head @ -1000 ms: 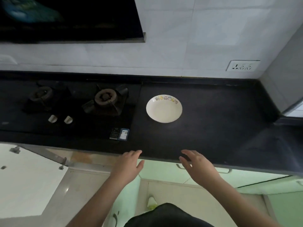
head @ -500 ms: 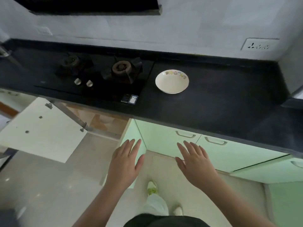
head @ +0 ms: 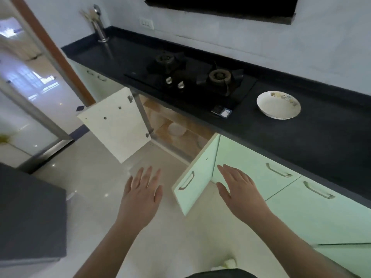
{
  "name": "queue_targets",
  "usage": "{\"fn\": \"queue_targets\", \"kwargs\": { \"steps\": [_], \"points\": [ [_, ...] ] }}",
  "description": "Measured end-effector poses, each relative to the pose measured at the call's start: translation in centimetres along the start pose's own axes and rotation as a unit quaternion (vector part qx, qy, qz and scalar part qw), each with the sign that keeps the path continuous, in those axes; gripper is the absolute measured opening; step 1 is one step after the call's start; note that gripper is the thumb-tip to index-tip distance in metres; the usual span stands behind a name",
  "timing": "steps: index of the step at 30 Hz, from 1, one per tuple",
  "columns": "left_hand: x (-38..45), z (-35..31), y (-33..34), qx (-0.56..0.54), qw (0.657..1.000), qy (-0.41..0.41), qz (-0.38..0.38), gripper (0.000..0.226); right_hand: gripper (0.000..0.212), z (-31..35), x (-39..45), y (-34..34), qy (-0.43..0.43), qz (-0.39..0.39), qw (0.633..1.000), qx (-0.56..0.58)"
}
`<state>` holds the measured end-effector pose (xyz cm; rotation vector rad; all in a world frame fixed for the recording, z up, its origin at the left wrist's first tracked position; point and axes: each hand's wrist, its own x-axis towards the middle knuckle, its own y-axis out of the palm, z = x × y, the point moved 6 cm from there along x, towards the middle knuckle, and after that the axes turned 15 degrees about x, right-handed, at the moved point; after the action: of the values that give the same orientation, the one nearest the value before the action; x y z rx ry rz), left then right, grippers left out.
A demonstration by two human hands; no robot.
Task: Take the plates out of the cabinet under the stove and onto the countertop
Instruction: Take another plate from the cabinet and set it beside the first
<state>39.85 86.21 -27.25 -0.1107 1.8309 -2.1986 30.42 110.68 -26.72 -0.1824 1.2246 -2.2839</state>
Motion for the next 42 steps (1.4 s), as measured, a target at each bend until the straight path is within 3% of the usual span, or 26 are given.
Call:
{"fn": "queue_targets", "kwargs": {
  "steps": [5, 11, 17, 26, 38, 42],
  "points": [
    [-3.8, 8.2, 0.6, -0.017, 0.999, -0.041, -0.008, 0.062, 0.055, 8.6, 1.1, 4.7, -0.040, 0.002, 0.999, 0.004],
    [-8.3, 18.3, 1.1, 0.000, 0.997, -0.069, -0.038, 0.068, 0.055, 19.1, 1.1, 10.0, -0.088, -0.001, 0.996, -0.034],
    [-11.8, 24.4, 1.2, 0.016, 0.996, -0.073, -0.050, 0.061, 0.054, 26.0, 0.2, 14.5, -0.134, 0.020, 0.988, -0.075],
    [-11.1, 27.8, 3.4, 0.011, 0.998, -0.055, -0.042, 0.058, 0.058, 29.3, 2.5, 18.4, -0.150, 0.066, 0.979, -0.119],
    [2.1, 31.9, 4.1, 0.068, 0.998, 0.004, 0.004, 0.064, 0.064, 31.0, 15.2, 19.8, -0.126, 0.041, 0.986, -0.101],
    [5.8, 34.2, 2.8, 0.063, 0.998, -0.010, -0.004, 0.066, 0.059, 32.2, 19.2, 19.0, -0.124, 0.015, 0.988, -0.093]
  ]
}}
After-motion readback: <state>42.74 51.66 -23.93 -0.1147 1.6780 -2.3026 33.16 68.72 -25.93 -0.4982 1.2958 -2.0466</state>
